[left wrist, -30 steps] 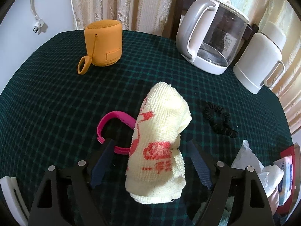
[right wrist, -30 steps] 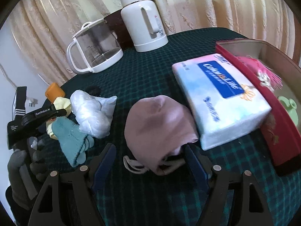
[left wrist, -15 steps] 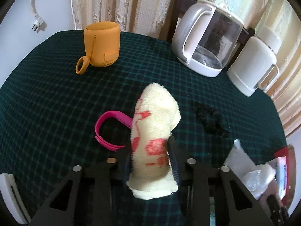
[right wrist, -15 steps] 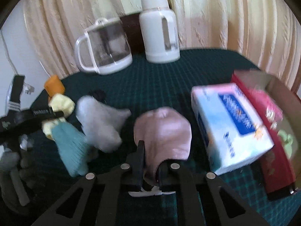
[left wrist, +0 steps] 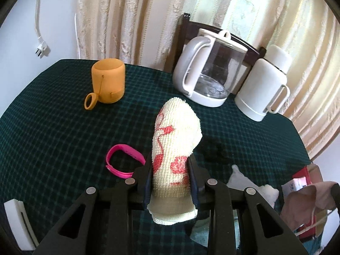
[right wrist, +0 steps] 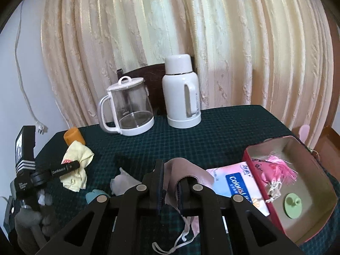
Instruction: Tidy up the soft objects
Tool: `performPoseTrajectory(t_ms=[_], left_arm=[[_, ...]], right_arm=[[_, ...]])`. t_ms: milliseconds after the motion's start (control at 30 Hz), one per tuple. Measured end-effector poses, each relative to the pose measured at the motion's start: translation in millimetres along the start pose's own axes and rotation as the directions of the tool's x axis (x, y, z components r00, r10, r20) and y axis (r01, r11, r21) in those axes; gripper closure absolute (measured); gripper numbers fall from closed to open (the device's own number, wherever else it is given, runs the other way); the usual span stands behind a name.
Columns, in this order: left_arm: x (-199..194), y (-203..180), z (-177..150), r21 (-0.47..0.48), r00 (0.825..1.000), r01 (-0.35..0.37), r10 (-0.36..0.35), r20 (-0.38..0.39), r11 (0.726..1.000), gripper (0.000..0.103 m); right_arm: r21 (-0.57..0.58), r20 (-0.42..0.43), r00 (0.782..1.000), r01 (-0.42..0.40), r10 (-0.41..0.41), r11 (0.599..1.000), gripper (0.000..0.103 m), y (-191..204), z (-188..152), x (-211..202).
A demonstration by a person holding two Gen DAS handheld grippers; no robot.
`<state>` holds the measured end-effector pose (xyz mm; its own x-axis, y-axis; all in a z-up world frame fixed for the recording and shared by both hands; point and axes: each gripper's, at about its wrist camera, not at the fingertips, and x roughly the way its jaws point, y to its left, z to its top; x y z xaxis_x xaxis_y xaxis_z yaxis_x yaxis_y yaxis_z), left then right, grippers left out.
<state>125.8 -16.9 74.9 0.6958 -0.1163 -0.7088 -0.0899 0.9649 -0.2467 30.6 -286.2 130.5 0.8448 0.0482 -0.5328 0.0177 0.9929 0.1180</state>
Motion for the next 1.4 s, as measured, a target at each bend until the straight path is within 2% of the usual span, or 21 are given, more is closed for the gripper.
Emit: performPoseTrajectory(t_ms=[200,400,533,667,933,1033,1200,1333,1400], left_arm=[[-6.6,-4.6,-1.4,0.022,1.000,0.011,-0.012,0.022,1.000,0.073],[-5.2,-8.3,-3.7,0.036,1.000,0.017,-0.018,0.017,0.999,0.073],[-6.4,-12.0,-4.6,0.049,0.999,0.028,-0.029,0.023,0.998,0.073],[-10.3,-17.1,-6.5,0.070,0.998,0.047,-0.049,0.034,0.996,0.073],[-12.8,-25.9,-8.6,0.104,0.997,0.062,-0.067,0.046,0.993,0.073],[-12.1,-28.0,-9.2,0.112,0.997,0.061,-0.067,0.048,0.992,0.073],[-12.2,-29.1,-9.6,0.113,0.997,0.058,-0.064,0.051,0.992,0.073],[-13.0,-29.0,-9.8,0.115,0.996,0.061,-0.068,0.058,0.992,0.073],[-13.2,-29.6,-10.2,0.119,0.996,0.063,-0.071,0.059,0.991,0.073]], right_arm=[[0.022,0.063,0.997,0.039,-0.040,0.999,0.091,-12.5,12.4,-15.4],[0.000,0.182,0.978,0.104,-0.102,0.995,0.091,-19.8,43.5,-43.4],[0.002,0.236,0.958,0.164,-0.160,0.987,0.091,-30.2,60.7,-52.3],[0.052,0.263,0.938,0.219,-0.225,0.974,0.091,-52.7,74.0,-59.7],[0.146,0.278,0.888,0.337,-0.365,0.930,0.091,-99.6,82.2,-75.6],[0.174,0.254,0.885,0.355,-0.390,0.919,0.091,-115.4,81.3,-76.9],[0.216,0.137,0.903,0.373,-0.407,0.902,0.091,-143.8,66.1,-56.2],[0.189,-0.014,0.913,0.402,-0.407,0.896,0.091,-160.5,43.2,-22.7],[0.171,-0.105,0.907,0.421,-0.408,0.891,0.091,-167.4,31.5,-6.6]])
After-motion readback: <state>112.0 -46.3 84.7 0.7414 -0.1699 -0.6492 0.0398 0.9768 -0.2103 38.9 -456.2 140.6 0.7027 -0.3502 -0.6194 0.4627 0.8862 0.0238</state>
